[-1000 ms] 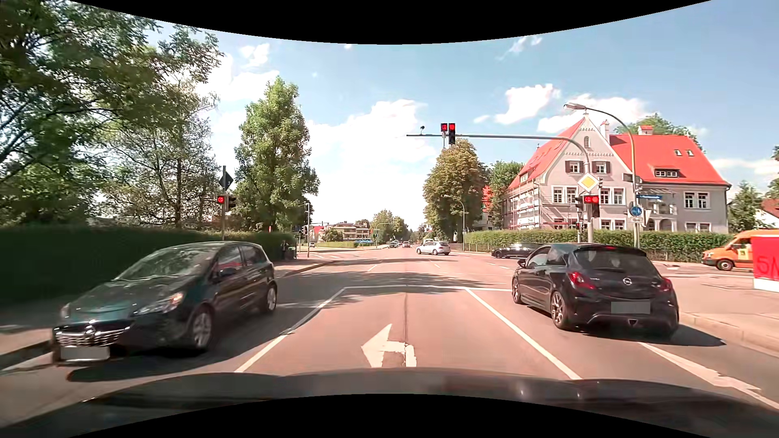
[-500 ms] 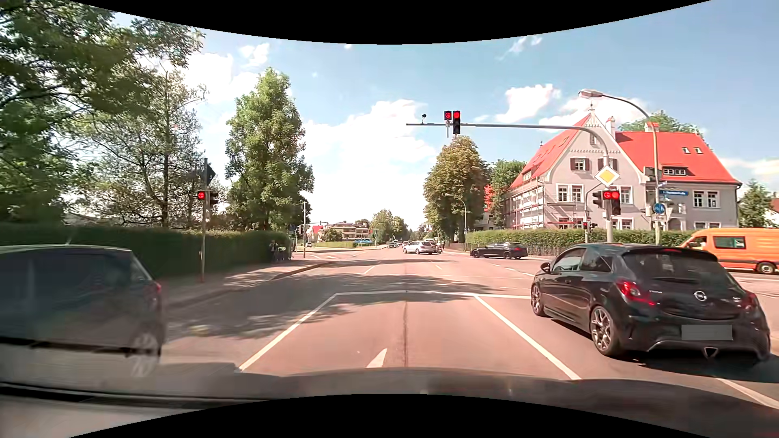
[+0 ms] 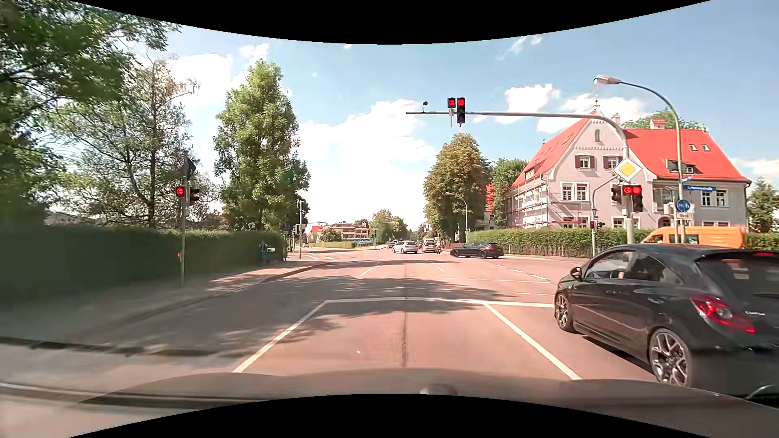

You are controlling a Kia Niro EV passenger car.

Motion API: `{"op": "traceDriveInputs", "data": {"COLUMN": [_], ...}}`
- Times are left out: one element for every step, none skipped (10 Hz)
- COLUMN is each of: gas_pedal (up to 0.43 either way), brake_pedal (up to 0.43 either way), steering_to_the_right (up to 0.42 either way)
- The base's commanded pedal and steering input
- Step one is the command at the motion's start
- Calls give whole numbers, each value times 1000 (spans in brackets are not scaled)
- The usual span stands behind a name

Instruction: Follow the waypoints while adhering to traffic rules and regulations

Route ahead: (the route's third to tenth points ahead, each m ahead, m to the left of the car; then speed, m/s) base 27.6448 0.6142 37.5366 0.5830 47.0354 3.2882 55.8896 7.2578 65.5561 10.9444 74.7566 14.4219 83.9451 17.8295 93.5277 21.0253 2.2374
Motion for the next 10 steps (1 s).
{"op": "traceDriveInputs", "data": {"gas_pedal": [0, 0, 0, 0, 0, 0, 0, 0, 0, 0], "brake_pedal": [104, 98, 104, 110, 116, 122, 128, 122, 122, 128], "steering_to_the_right": [1, 1, 1, 1, 1, 1, 1, 1, 1, 1]}}
